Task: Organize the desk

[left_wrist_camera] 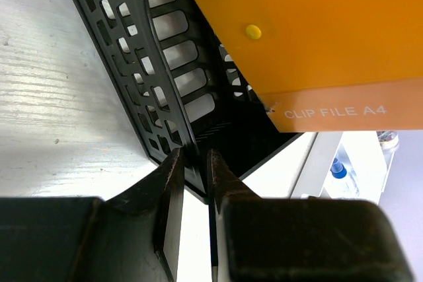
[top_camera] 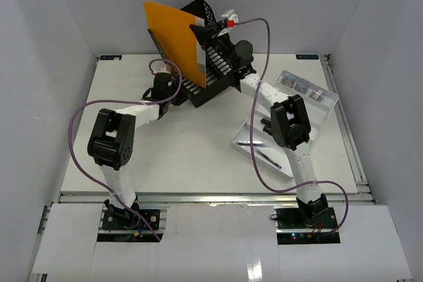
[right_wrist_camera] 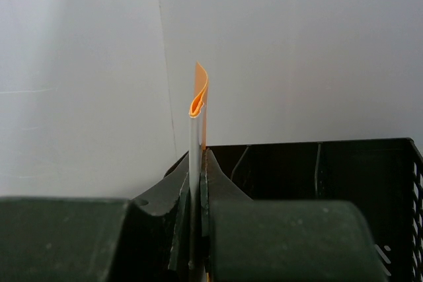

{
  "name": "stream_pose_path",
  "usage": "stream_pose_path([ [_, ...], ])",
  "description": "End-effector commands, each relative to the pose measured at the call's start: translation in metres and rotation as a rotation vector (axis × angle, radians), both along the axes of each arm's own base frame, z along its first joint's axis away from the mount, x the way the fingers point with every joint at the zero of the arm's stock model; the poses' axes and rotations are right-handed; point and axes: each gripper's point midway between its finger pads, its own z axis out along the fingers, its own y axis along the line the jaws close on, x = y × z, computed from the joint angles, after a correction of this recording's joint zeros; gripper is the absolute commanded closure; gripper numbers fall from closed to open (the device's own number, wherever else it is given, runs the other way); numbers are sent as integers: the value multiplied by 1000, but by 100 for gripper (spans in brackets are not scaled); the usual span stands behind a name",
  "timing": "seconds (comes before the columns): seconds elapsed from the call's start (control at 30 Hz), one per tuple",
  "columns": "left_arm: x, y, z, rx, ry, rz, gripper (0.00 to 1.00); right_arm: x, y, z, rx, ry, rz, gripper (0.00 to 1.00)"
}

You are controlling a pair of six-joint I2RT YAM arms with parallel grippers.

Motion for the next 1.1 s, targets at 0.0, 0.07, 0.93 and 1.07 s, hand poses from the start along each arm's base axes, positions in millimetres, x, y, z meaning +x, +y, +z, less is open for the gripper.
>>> stream_pose_path([
  [0.0,-48,-38,-35,37,151,-212,100,-6,4,15,45,-60,1,92],
  [0.07,-46,-39,-29,34,142,-213,100,-8,4,7,21,-51,15,92],
  [0.93,-21,-46,66,16,-12,-206,36,-70,-103,-20,-312,-78,139,10],
  [1.07,-21,-41,110,36,-114,-210,22,-97,-129,-49,-409,25,147,10],
])
